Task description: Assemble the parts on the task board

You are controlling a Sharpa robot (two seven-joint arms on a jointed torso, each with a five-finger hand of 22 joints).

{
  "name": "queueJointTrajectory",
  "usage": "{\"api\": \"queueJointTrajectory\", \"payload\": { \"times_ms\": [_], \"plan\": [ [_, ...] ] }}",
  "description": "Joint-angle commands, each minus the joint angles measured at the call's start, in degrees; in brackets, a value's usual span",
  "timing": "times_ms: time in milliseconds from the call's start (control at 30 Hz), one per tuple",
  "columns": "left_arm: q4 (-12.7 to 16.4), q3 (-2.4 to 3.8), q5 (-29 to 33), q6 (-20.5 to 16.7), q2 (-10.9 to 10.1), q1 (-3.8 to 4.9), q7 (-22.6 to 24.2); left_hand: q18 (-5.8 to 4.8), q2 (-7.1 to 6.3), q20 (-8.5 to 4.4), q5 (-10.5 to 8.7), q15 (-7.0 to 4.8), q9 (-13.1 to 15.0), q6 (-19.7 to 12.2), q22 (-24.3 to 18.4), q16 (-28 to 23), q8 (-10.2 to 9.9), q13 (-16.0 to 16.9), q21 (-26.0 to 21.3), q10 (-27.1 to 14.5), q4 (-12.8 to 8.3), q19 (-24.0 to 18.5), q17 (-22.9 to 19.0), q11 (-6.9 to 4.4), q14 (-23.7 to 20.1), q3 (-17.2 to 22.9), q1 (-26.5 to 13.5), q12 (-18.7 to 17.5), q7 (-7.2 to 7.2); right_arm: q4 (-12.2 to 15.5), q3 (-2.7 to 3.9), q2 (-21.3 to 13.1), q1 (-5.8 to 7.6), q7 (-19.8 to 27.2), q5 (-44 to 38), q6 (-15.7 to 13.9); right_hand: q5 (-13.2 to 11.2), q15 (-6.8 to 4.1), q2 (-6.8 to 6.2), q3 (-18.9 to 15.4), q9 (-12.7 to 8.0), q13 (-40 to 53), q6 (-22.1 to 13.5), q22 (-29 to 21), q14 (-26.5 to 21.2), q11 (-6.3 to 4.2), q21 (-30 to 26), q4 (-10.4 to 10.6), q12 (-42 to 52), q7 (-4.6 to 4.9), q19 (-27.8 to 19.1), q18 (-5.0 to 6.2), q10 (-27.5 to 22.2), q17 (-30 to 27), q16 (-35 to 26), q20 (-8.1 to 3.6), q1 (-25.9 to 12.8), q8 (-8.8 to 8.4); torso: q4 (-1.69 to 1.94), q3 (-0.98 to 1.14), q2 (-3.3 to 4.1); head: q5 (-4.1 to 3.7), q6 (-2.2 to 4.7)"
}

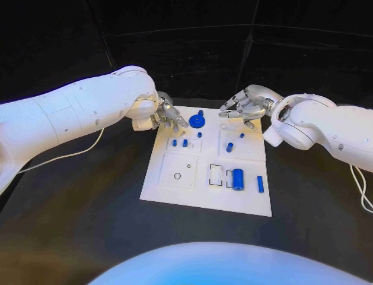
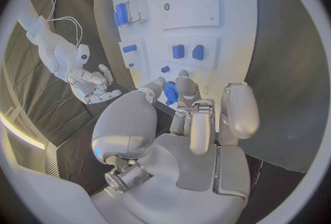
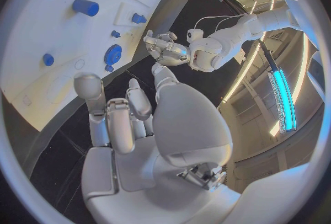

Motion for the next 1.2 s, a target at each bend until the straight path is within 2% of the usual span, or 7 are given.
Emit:
{"api": "queueJointTrajectory", "payload": {
  "times_ms": [33, 233, 367, 633, 767, 1033, 1200],
  "plan": [
    [1.24, 0.19, 0.47, -7.13, -0.79, 0.08, 5.38, 1.66, 0.12, 0.13, 0.06, 0.45, -0.23, -1.06, -2.31, 0.0, -0.55, -3.22, -3.06, -2.12, -0.1, -1.49, 14.84, 0.33, 5.85, -0.42, 1.29, -2.25, 0.27, 0.04, 0.02, -0.08, 0.08, 0.43, -0.07, 0.06, 0.25, -0.4, 0.35, -0.32, -0.09, -0.1, -0.42, -0.07, 4.19, 0.1, -0.34, -0.18, -0.06, 0.06, -0.34, 0.34, -0.36, 7.35, -0.2, -0.11, 0.39, 0.3, -0.07, 0.02, 0.02, -0.12, 0.35],
    [4.16, 0.08, -0.5, -16.19, -2.52, -0.16, 18.91, 6.33, 0.55, 1.72, 0.27, 2.54, -1.6, -6.37, -22.47, -17.7, -2.77, -9.76, -30.73, -13.16, -5.16, -15.89, -5.87, 2.36, -4.54, 4.35, 11.23, -11.11, 2.51, -0.05, 0.02, -0.31, 0.07, 0.97, -0.07, -0.77, 0.26, -0.4, 0.36, -0.32, -0.09, -0.21, -0.44, -0.11, 4.19, 0.1, -0.36, -0.18, -0.16, 0.06, -0.36, 0.34, -0.45, 7.35, -0.2, -0.11, 0.39, 0.29, -0.01, 0.07, 0.01, -0.64, 0.92],
    [4.83, -0.75, -2.23, -22.89, -2.86, -1.43, 29.49, 5.83, -1.31, 3.43, 0.31, 4.82, -4.57, -8.89, -25.93, -37.53, -6.34, -14.01, -36.77, -19.46, -8.6, -21.21, -24.49, 5.08, -19.46, 8.31, 16.97, -18.13, 4.93, -0.11, 0.02, -0.37, 0.07, 2.3, -0.07, -2.36, 0.37, -0.39, 0.48, -0.21, -0.08, -1.0, -0.41, -0.89, 4.04, 0.1, -0.81, -0.31, -0.9, 0.06, -0.78, 0.47, -1.2, 6.8, -0.54, -0.1, 0.67, 0.34, -0.11, 0.04, 0.04, -1.03, 1.58],
    [4.72, -2.74, -15.22, -31.99, -2.29, -4.52, 42.75, 6.56, -5.59, 5.48, 0.06, 6.42, -10.86, -9.29, -29.94, -42.91, -13.04, -22.84, -41.03, -23.52, -10.6, -20.15, -30.24, 7.08, -19.21, 5.76, 21.65, -29.9, 4.9, -0.39, 0.02, -0.4, 0.07, 5.91, -0.07, -6.43, 0.72, -0.51, 1.14, 0.83, -0.01, -8.76, -0.02, -8.16, 2.43, -0.04, -5.54, -1.05, -8.29, -0.05, -4.95, 1.67, -7.79, 1.72, -4.04, -0.14, 2.29, 1.01, -0.1, -0.01, 0.12, -1.77, 2.59],
    [3.67, -3.3, -20.3, -32.11, -1.48, -5.1, 43.44, 6.92, -6.07, 5.47, -0.05, 6.28, -12.79, -8.06, -30.53, -41.88, -14.8, -25.15, -40.7, -23.18, -10.21, -17.11, -31.08, 7.03, -15.76, 3.21, 22.6, -32.28, 4.49, -0.54, 0.02, -0.35, 0.07, 6.99, -0.07, -7.99, 0.83, -0.55, 1.11, 1.28, -0.04, -14.09, -0.13, -12.4, 1.54, -0.08, -8.5, -1.2, -13.32, -0.08, -7.19, 2.34, -11.57, -0.95, -6.12, -0.18, 2.71, 1.2, -0.13, 0.0, 0.16, -1.92, 2.81],
    [0.45, -4.23, -30.34, -27.87, 0.95, -6.02, 40.78, 5.67, -5.5, 4.31, 0.04, 5.05, -16.81, -4.26, -24.48, -18.6, -18.37, -29.55, -30.53, -20.76, -8.15, -6.18, -10.06, 6.23, -0.93, -1.99, 24.46, -36.09, 3.77, -1.02, 0.02, -0.11, 0.07, 9.2, 0.07, -11.74, 0.99, -0.59, 0.85, 2.48, -0.05, -22.87, -0.19, -17.59, 0.31, -0.14, -12.66, -1.5, -21.25, -0.09, -9.62, 3.03, -16.66, -4.44, -9.19, -0.2, 3.51, 1.56, -0.23, -0.04, 0.2, -2.12, 3.25],
    [-1.02, -4.41, -33.28, -25.07, 2.15, -6.36, 39.15, 4.67, -5.05, 3.85, 0.03, 4.65, -18.01, -2.64, -19.46, -15.62, -19.38, -30.96, -23.9, -19.04, -7.52, -2.87, -7.47, 5.95, 0.71, -2.81, 25.18, -37.28, 3.56, -1.2, 0.03, 0.03, 0.07, 9.66, 0.19, -12.62, 1.13, -0.6, 0.81, 2.73, -0.06, -23.61, -0.23, -17.72, 0.28, -0.15, -12.87, -1.55, -21.81, -0.09, -9.59, 3.03, -16.89, -4.57, -9.36, -0.2, 3.62, 1.59, -0.3, -0.03, 0.26, -2.25, 3.34]
  ]
}}
